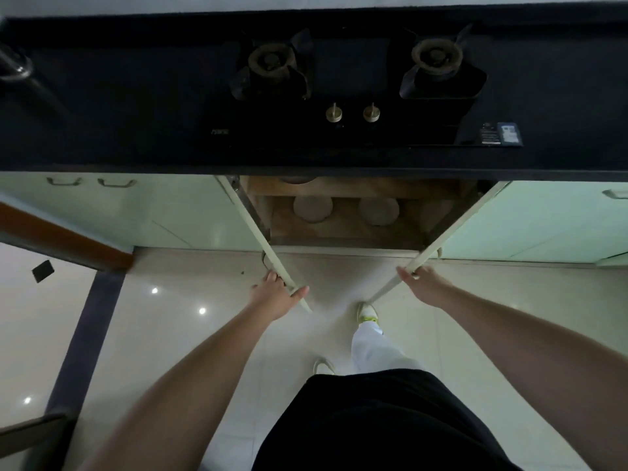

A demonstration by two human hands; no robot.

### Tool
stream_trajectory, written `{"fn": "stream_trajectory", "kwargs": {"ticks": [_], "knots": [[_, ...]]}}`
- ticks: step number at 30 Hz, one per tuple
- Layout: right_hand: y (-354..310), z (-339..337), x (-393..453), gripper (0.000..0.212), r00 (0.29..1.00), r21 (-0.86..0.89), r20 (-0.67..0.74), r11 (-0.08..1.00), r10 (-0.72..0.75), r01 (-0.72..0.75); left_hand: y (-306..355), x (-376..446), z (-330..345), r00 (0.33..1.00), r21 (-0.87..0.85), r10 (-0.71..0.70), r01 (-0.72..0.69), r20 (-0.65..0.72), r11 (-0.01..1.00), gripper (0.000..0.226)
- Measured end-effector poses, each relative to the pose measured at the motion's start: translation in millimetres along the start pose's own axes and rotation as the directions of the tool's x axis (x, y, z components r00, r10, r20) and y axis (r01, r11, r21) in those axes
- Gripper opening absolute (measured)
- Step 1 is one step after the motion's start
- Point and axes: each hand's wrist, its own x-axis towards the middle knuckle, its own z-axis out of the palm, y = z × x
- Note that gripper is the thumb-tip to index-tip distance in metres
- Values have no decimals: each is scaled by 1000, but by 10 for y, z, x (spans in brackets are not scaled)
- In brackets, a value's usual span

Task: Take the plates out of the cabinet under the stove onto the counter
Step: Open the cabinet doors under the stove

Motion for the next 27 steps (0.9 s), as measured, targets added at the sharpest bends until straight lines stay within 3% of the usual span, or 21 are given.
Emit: {"fn": "stream_trajectory", "kwargs": {"ticks": [3,5,7,9,10,12,15,19,27], "knots": [[161,86,-215,75,992,182,30,975,126,-129,-190,-148,74,999,-75,0,-3,-45,997,76],[236,168,-372,71,976,242,-61,952,211,-190,-265,-202,133,995,-44,-17,12,-103,999,64],[302,214,-536,76,944,99,-248,975,216,-197,-302,-262,203,976,-9,-72,72,-208,997,64],[402,197,-634,74,918,-121,-394,988,40,-95,-319,-348,232,939,-30,-82,76,-333,997,73],[456,178,-653,71,915,-224,-397,974,-75,-18,-330,-375,249,927,-2,-32,34,-374,999,77],[546,153,-661,65,933,-427,-274,899,-233,99,-346,-370,259,928,134,120,-77,-352,988,78],[722,153,-691,47,969,-593,-130,800,-208,92,-290,-264,160,928,326,213,-108,-306,939,67],[1002,167,-784,52,987,-604,-95,795,-133,49,-44,-131,-66,939,450,261,-137,-226,882,58],[1451,-46,-886,51,993,-478,-114,877,-3,-52,174,-175,1,990,498,116,-60,-82,865,63]]}}
